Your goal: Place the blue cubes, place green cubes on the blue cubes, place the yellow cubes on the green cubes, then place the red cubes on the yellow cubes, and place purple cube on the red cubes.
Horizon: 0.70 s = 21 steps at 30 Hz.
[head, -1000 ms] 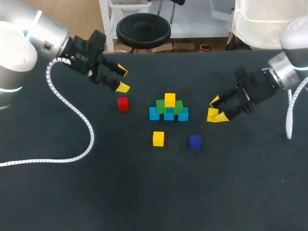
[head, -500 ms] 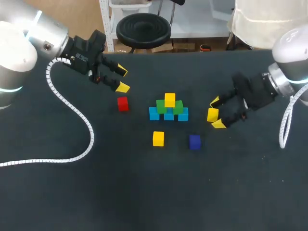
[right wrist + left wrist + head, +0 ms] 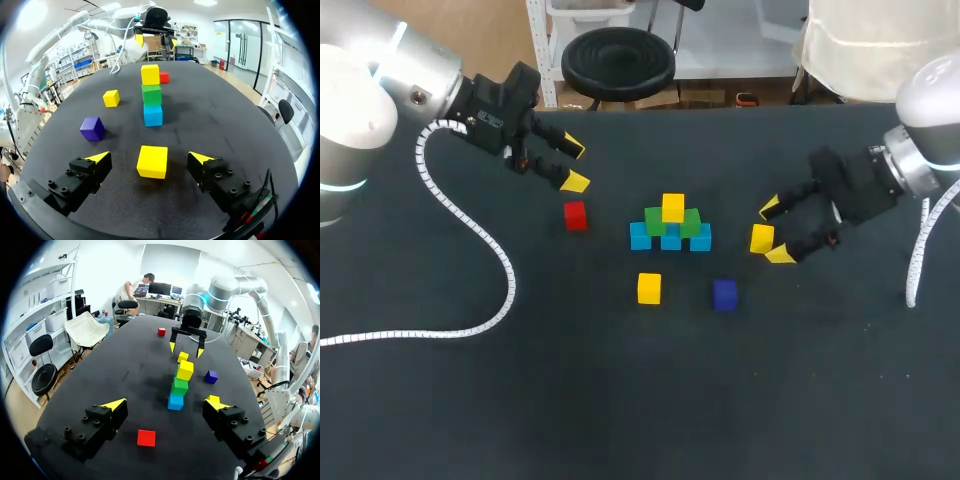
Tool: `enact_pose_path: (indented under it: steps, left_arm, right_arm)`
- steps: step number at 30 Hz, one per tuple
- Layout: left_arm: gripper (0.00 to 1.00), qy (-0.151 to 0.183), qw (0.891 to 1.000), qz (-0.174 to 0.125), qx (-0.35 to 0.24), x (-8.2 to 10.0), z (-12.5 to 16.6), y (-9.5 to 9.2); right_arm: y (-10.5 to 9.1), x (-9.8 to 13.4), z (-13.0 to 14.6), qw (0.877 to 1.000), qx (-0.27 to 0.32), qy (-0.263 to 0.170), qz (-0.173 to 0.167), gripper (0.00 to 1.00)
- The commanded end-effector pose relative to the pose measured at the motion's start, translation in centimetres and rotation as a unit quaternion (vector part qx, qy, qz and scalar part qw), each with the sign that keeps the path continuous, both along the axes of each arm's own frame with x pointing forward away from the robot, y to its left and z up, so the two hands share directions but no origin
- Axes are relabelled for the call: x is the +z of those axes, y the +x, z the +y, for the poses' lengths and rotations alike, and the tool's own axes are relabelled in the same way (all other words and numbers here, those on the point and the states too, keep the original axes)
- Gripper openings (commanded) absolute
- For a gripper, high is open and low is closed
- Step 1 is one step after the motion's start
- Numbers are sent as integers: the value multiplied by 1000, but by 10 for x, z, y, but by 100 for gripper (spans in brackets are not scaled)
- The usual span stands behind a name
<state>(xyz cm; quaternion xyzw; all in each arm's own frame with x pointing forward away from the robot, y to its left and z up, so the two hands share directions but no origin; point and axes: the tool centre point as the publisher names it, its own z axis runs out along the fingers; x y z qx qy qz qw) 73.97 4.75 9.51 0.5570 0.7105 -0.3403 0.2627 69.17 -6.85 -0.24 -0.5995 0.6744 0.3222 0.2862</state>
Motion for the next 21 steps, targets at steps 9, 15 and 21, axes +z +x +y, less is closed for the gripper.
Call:
enact_pose_path:
  steps: [9, 15, 21]
  left_arm:
    - [100, 1, 1000, 1, -1, 0, 0, 2]
    - [100, 1, 1000, 1, -1, 0, 0, 2]
    - [100, 1, 1000, 1, -1, 0, 0, 2]
  right_arm:
    - [4, -5, 0, 1000, 4, 0, 9, 72]
    - [7, -7, 2, 1000, 8, -1, 12, 44]
    - [2, -1, 3, 1000, 17, 5, 4, 0]
